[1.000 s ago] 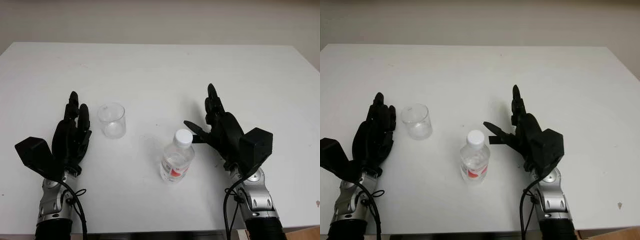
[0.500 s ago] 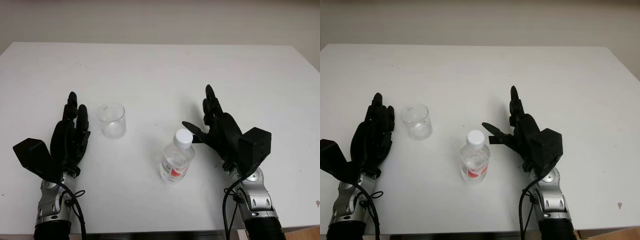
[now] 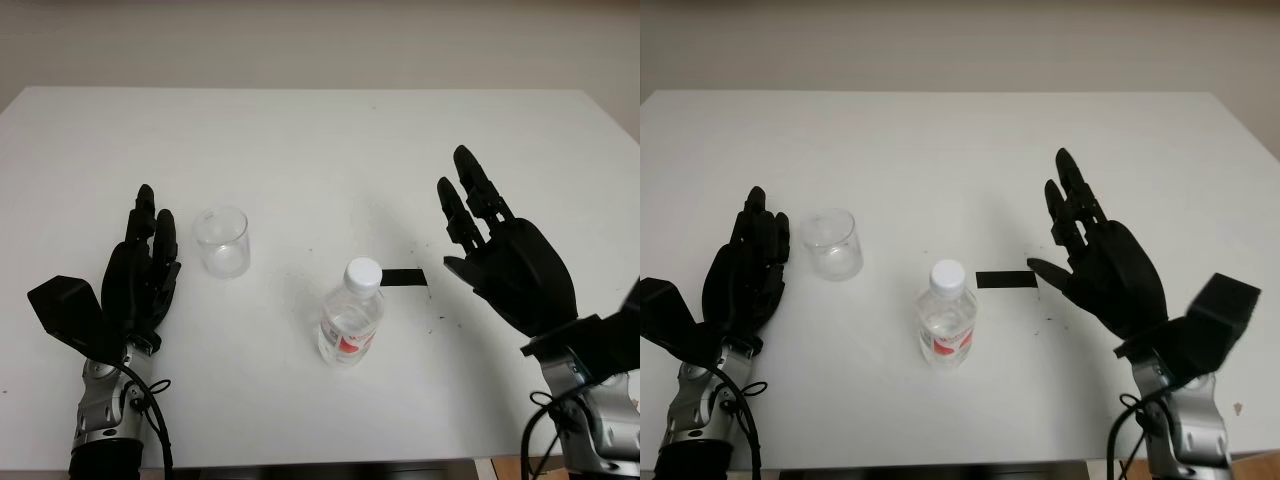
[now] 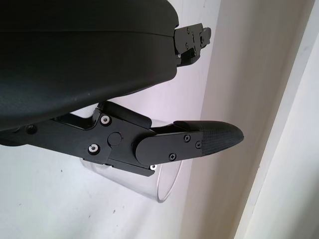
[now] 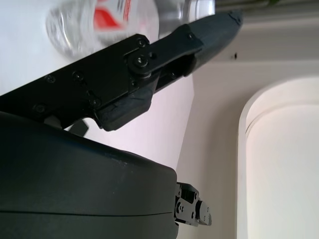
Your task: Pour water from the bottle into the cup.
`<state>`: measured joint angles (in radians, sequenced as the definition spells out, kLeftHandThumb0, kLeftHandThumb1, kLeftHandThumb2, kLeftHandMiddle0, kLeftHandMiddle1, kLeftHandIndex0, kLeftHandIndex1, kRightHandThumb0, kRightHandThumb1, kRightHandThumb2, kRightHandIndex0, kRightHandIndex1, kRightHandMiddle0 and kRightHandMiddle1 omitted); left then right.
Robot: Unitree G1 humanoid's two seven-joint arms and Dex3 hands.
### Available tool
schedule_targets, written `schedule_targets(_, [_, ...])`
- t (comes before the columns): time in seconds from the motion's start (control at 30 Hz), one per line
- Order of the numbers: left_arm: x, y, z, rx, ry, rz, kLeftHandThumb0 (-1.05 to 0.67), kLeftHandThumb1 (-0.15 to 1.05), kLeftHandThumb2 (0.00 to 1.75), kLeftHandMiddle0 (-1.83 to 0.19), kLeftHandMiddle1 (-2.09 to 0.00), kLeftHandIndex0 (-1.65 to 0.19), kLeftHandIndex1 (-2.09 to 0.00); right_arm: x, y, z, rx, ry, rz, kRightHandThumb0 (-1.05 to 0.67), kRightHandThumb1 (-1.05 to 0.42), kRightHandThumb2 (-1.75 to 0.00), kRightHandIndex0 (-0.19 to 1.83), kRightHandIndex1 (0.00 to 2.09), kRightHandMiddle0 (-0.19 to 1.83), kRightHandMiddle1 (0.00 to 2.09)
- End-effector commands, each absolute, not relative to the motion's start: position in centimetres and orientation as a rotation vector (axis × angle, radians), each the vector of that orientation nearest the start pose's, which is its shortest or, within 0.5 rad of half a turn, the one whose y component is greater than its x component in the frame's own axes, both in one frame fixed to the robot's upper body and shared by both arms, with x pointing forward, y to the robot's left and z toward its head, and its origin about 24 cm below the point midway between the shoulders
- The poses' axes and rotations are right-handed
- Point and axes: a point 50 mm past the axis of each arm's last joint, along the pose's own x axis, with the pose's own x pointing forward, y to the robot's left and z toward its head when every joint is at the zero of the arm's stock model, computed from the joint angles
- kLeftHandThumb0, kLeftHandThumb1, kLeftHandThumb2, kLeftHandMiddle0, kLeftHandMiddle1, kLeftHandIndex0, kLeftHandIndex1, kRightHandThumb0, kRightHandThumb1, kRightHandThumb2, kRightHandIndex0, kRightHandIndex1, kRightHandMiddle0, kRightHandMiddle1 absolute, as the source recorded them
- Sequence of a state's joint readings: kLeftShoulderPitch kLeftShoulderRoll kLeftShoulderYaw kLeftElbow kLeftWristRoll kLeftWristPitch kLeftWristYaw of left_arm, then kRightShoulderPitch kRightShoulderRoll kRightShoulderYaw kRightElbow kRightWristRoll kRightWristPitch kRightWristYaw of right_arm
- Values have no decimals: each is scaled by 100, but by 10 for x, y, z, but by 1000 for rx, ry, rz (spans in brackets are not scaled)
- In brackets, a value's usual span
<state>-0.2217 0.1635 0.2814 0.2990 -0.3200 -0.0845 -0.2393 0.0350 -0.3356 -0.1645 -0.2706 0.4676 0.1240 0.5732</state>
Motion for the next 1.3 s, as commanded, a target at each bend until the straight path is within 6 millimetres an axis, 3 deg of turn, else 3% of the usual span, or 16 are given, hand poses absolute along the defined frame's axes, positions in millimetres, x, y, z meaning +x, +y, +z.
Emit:
schedule_targets(0.0, [291,231,57,-194,-102,24,-71,105,48,16,-5,17,-5,225,-204,116,53,-197,561,-102,-88,-5,-19,0,-19,0])
schedule_targets(0.33, [290,232,58,-187,-105,21,-70,105,51,18,-5,18,-5,205,-195,112,-9,-176,629,-100,-90,-6,-19,0,-19,0])
schedule_targets(0.57, [292,230,58,-191,-104,27,-71,105,48,15,-6,15,-6,220,-174,88,51,-134,615,-97,-88,-5,-19,0,-19,0])
schedule_targets(0.73, [293,231,60,-189,-109,24,-71,105,49,16,-5,16,-5,232,-157,80,-19,-136,627,-95,-89,-5,-19,0,-19,0])
schedule_targets(0.97, [296,229,60,-192,-115,24,-71,105,49,17,-5,17,-5,244,-139,84,-142,-211,641,-98,-86,-4,-19,0,-19,0])
schedule_targets(1.27, [299,227,60,-195,-123,25,-71,105,49,16,-5,16,-5,250,-129,94,-116,-239,736,-92,-81,-4,-19,0,-19,0])
